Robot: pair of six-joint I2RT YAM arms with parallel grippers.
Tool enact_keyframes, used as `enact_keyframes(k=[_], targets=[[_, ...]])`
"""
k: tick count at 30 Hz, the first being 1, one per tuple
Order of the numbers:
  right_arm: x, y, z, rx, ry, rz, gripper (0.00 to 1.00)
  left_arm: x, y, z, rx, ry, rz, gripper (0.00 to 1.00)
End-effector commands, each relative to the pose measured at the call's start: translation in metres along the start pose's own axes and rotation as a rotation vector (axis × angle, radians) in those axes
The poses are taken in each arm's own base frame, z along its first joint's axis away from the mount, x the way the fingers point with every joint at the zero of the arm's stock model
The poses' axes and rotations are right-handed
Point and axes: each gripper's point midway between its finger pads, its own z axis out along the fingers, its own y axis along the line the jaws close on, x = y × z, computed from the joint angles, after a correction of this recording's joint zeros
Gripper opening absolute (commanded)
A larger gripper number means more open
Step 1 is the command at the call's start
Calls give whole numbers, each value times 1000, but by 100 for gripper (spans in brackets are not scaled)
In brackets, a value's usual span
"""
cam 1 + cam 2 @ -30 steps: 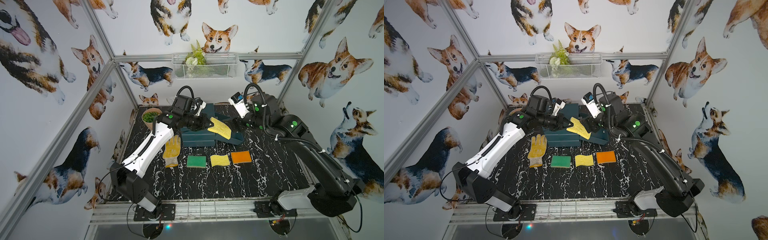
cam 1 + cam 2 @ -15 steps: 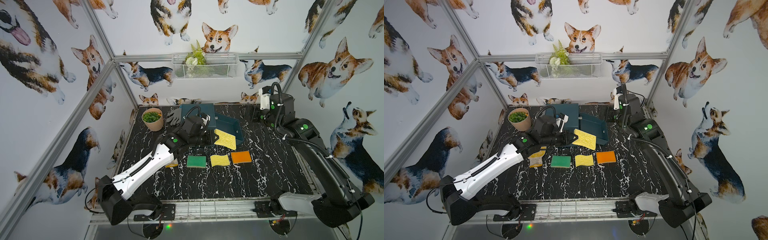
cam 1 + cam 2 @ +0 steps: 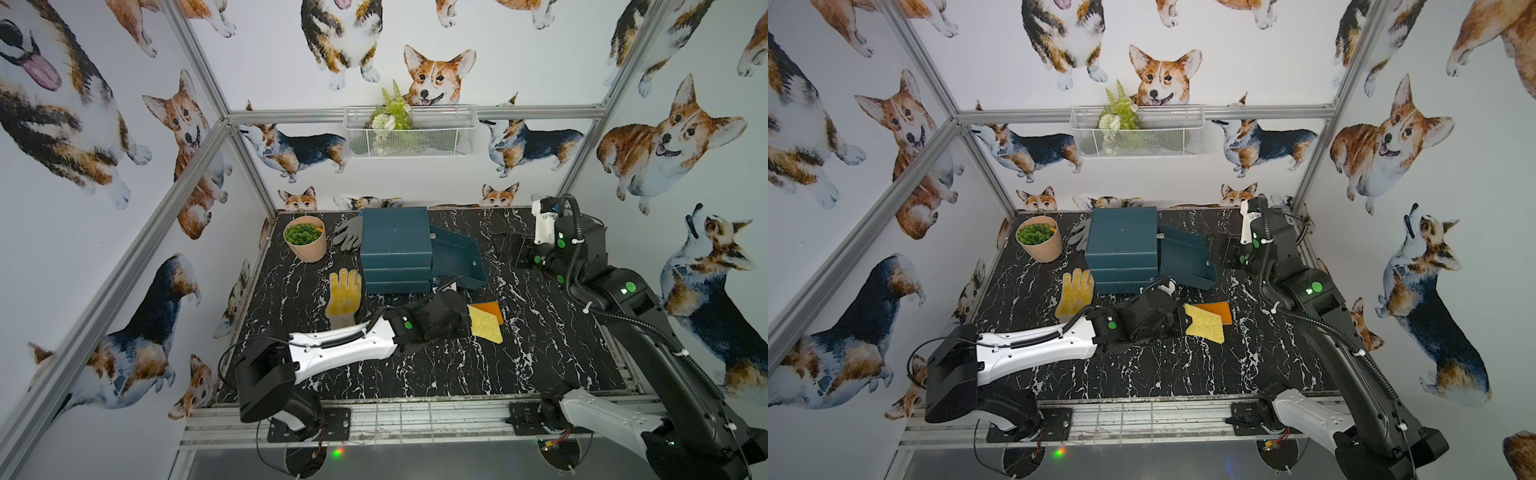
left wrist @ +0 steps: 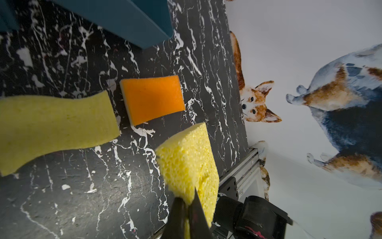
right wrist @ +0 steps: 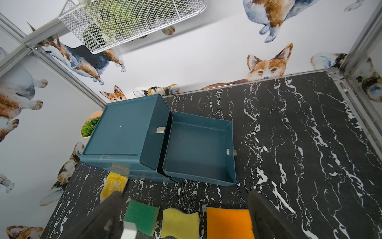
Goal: Take the sponge out of the drawer
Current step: Place the sponge at the center of the board.
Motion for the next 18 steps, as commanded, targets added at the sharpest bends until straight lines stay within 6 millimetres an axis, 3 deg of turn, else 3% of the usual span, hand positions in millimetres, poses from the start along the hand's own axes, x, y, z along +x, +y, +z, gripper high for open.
enact_keyframes(k=[1, 5, 8, 18], targets=[[13, -6, -6, 4, 18, 30, 95, 14, -10, 20, 25, -18, -107, 0], [24, -12, -11, 13, 33, 22, 95, 50, -1, 50, -19, 55, -161, 0], [29, -14, -15, 14, 42, 13, 95, 65, 8, 59, -45, 76, -210, 0], [38, -22, -28, 26, 38, -13, 96, 92, 32, 78, -111, 121, -304, 0]])
